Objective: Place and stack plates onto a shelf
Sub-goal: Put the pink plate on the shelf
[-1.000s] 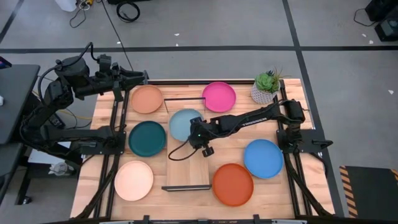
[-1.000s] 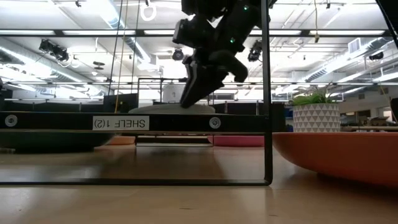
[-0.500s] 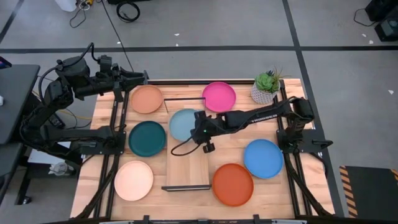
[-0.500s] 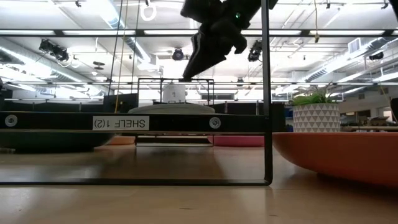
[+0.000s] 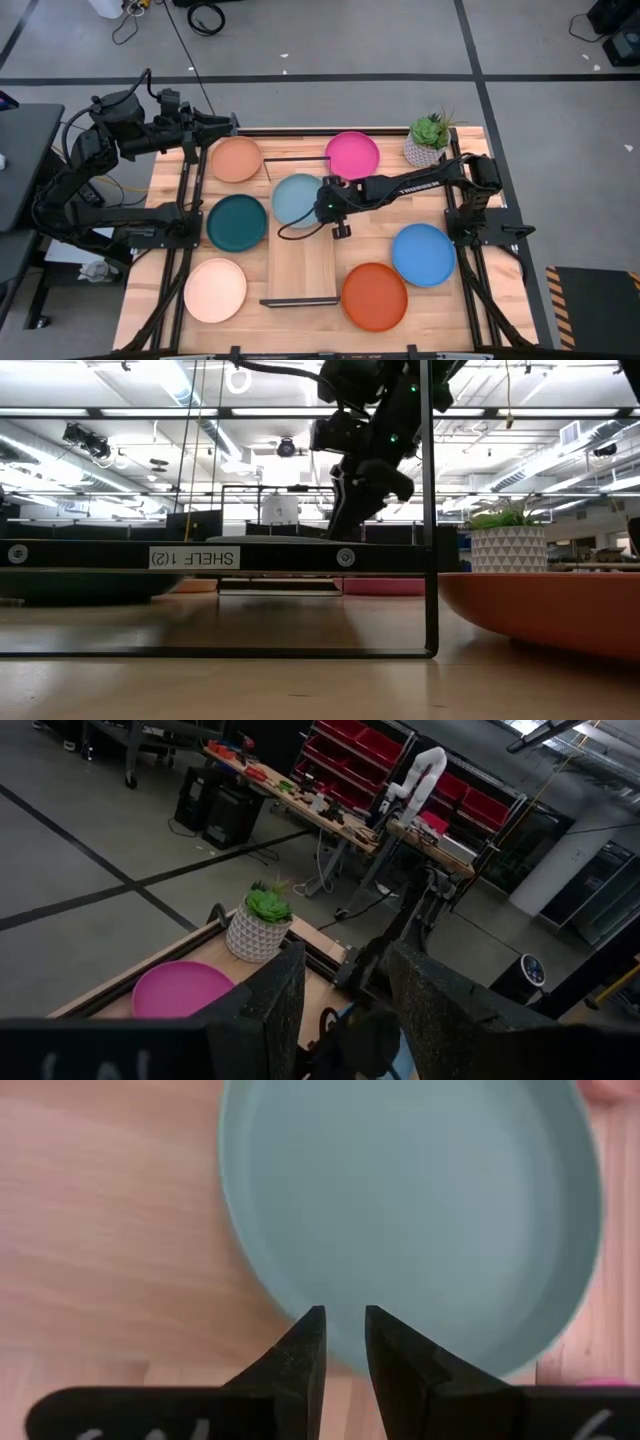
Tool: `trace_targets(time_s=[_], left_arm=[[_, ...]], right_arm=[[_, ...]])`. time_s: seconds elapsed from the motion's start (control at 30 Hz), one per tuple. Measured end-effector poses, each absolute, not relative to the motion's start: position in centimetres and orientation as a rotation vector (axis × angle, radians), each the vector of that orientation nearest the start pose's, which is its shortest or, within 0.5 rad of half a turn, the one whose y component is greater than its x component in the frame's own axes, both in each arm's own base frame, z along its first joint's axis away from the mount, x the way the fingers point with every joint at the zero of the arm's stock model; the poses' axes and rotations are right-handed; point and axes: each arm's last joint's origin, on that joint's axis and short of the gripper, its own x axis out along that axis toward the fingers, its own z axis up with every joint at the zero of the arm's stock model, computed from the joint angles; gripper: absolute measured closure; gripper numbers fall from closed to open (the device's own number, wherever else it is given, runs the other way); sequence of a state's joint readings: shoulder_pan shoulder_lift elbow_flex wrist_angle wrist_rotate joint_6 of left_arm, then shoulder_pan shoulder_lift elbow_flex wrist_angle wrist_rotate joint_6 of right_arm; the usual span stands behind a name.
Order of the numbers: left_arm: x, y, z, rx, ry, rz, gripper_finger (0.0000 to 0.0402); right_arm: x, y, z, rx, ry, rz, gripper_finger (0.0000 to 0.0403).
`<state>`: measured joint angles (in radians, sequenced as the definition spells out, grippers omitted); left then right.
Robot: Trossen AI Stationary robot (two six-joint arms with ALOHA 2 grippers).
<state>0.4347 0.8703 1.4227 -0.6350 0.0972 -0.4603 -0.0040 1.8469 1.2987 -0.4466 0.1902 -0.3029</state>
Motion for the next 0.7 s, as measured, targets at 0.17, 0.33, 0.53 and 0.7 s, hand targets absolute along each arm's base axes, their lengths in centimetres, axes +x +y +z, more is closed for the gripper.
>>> trace_targets(time_s=[0.17,0.33,0.53,0.7], left_arm=[[11.3,4.9,47.7,-0.477,0.001,0.350,0.0246],[11.3,4.9,47.7,-0.478,0.002,0.349,0.0246],[11.2,4.9,46.8,-0.502,0.092,0.371,0.0246],[11.1,4.8,46.4,-0.513,0.133,0.380,0.0246]], right_arm=[[39.2,-0.9,22.8,-0.443,0.933,-0.059,0.0323],[39.3,-1.0,25.3,-0.411,0.894,-0.089,0.0324],[37.2,-1.0,26.3,-0.290,1.011,-0.134,0.0324],[34.7,-1.8,25.7,-0.219,1.247,-0.175,0.0324]])
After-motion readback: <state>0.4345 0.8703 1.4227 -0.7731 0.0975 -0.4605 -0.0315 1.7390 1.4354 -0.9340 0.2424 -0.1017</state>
